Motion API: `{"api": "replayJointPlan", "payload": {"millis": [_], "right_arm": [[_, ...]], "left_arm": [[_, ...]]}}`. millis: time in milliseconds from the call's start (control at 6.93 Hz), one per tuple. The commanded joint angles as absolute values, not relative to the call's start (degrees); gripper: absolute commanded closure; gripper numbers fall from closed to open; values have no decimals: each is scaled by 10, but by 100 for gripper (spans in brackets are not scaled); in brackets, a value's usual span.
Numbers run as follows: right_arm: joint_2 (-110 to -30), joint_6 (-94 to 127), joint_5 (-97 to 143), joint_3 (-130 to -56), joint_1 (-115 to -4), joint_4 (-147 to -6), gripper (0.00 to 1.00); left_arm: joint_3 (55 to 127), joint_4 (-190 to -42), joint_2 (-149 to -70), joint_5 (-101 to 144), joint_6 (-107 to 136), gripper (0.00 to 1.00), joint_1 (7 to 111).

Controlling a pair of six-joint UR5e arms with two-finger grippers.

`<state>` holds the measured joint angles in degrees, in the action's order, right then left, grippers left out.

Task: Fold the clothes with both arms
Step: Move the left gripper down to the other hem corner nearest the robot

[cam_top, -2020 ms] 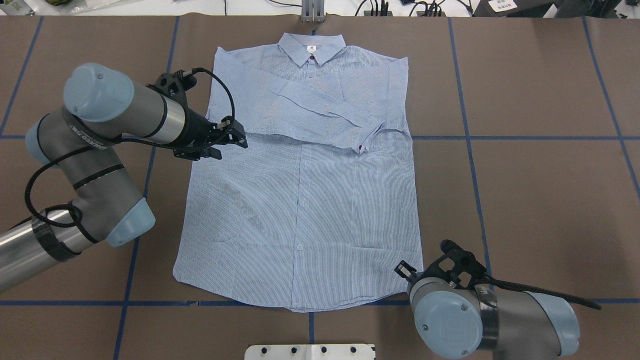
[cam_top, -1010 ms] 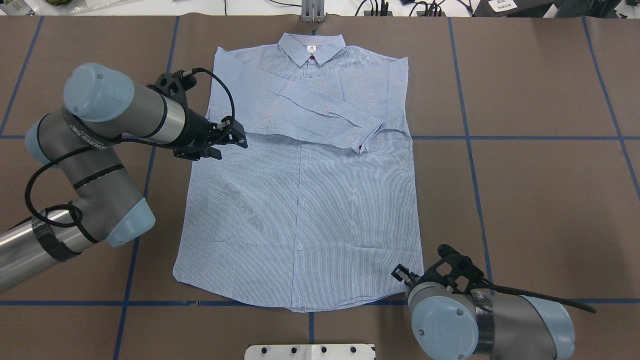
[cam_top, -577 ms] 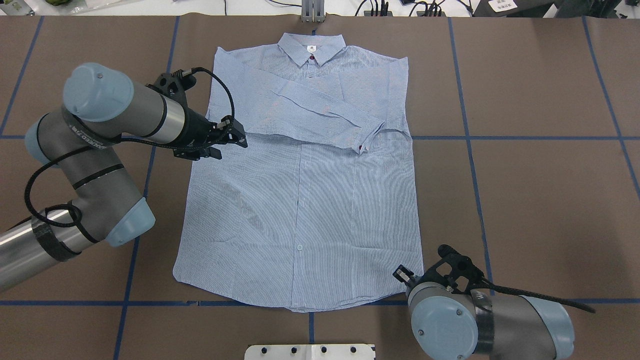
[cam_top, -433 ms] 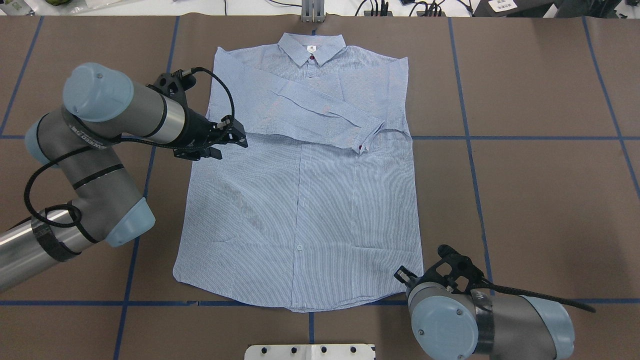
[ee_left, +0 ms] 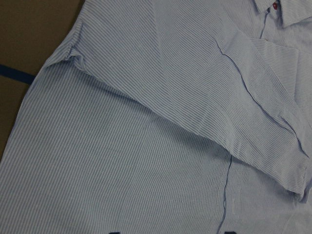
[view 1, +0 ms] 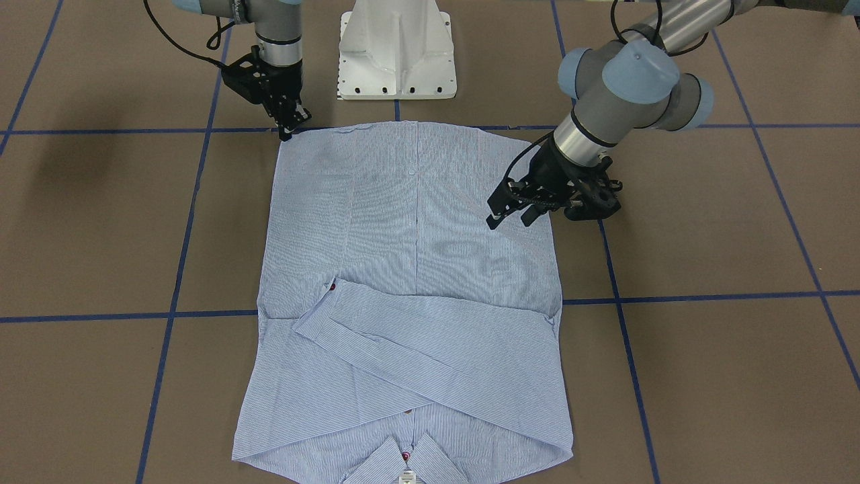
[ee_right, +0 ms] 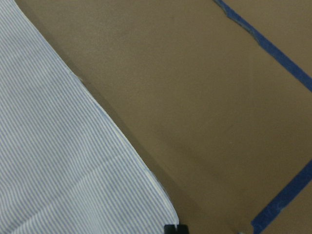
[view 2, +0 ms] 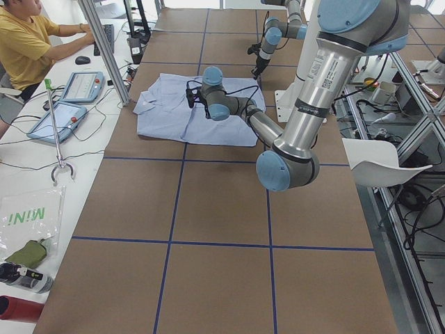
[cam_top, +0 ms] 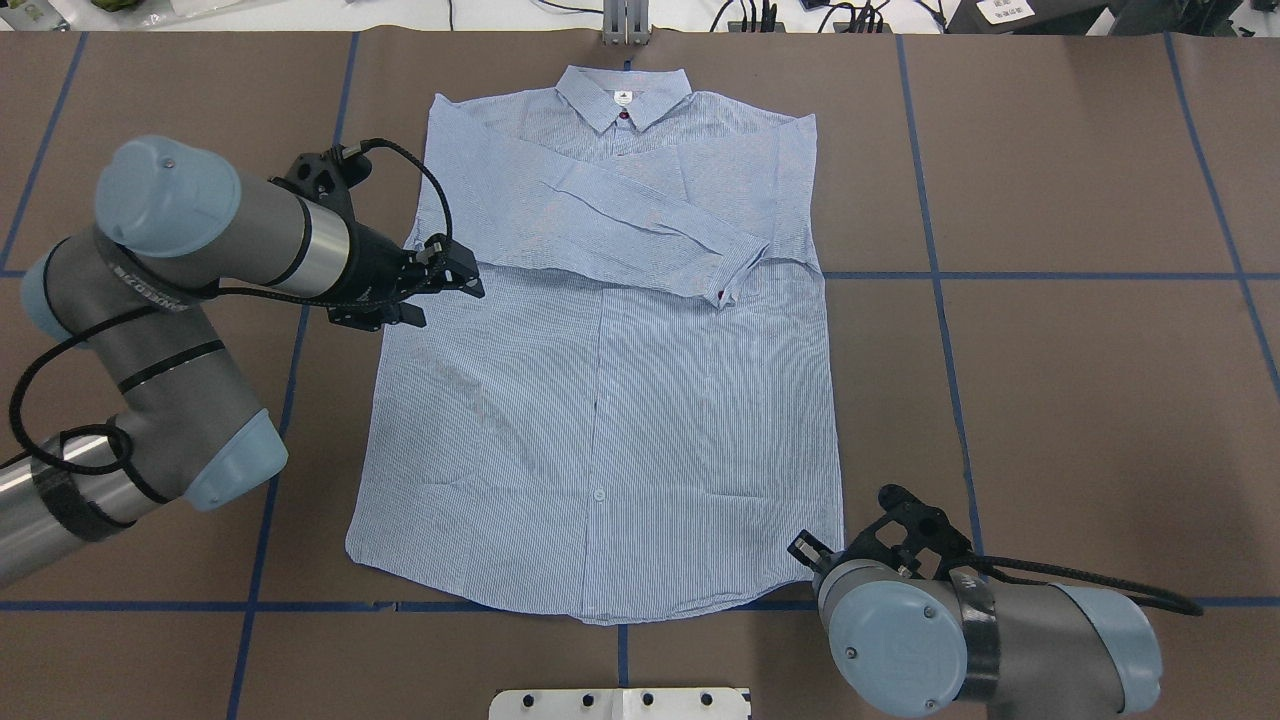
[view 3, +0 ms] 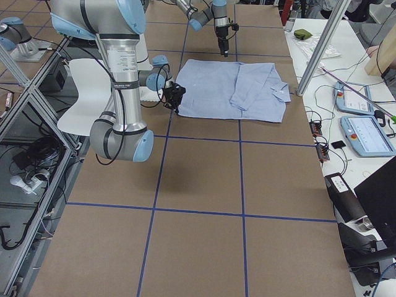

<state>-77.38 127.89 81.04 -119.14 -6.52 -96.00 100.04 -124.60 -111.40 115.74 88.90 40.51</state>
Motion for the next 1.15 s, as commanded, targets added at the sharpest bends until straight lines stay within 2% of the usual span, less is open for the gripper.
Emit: {"api": "replayJointPlan", "payload": {"millis": [0,289,433,721,1010], "right_arm": [[-783,1276,823,-1204,-80,-961,100],[-785,1271,823,-1204,-80,-961,100],[-785,1270,823,-1204,-80,-961,100],[-784,1270,823,-1204,-80,-961,100],[-784,1270,823,-1204,-79,-961,100]], "left_arm": [[1123,-1245,-973,1086,890,0,346],[1130,-1244,-935,1010,956,1,258],[1130,-1238,-926,973,1000,11,207],[1130,-1236,-912,948,1019,21,172],[1130,-1236,-892,947,1019,23,170]]}}
